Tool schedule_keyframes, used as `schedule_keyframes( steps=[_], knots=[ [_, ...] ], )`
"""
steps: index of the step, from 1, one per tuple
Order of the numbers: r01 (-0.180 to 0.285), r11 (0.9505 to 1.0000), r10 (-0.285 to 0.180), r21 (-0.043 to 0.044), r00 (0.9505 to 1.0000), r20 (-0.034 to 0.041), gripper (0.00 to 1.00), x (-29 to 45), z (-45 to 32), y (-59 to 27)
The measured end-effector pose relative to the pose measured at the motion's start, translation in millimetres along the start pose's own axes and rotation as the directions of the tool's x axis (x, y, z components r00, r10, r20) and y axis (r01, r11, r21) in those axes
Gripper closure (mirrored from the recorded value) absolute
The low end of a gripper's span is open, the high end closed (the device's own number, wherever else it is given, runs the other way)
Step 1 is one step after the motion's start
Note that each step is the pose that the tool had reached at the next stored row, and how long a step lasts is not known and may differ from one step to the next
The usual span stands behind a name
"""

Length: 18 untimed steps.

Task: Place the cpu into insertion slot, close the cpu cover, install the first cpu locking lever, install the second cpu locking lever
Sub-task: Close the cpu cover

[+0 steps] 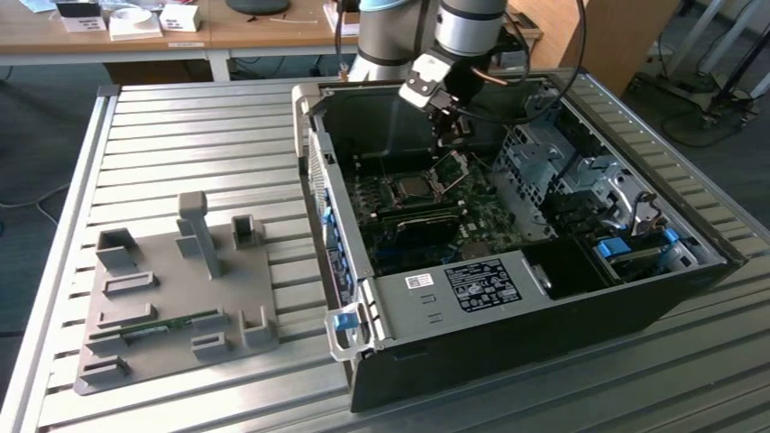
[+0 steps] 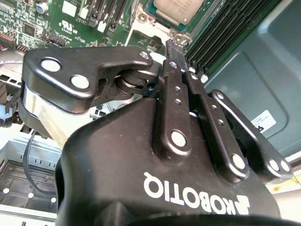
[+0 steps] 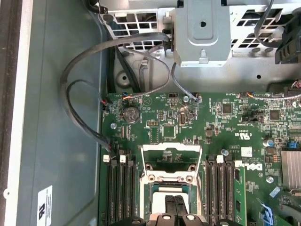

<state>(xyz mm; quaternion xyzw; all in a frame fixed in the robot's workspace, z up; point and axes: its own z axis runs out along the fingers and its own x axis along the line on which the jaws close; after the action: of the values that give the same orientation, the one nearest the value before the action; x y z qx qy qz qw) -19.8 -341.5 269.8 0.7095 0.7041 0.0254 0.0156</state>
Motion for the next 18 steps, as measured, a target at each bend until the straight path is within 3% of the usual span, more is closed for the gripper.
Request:
schedule_keyframes(
  steps=[18],
  knots=[
    [0.0,1.0,0.0,0.0,1.0,0.0001,0.89,0.1,0.2,4.6]
  ],
)
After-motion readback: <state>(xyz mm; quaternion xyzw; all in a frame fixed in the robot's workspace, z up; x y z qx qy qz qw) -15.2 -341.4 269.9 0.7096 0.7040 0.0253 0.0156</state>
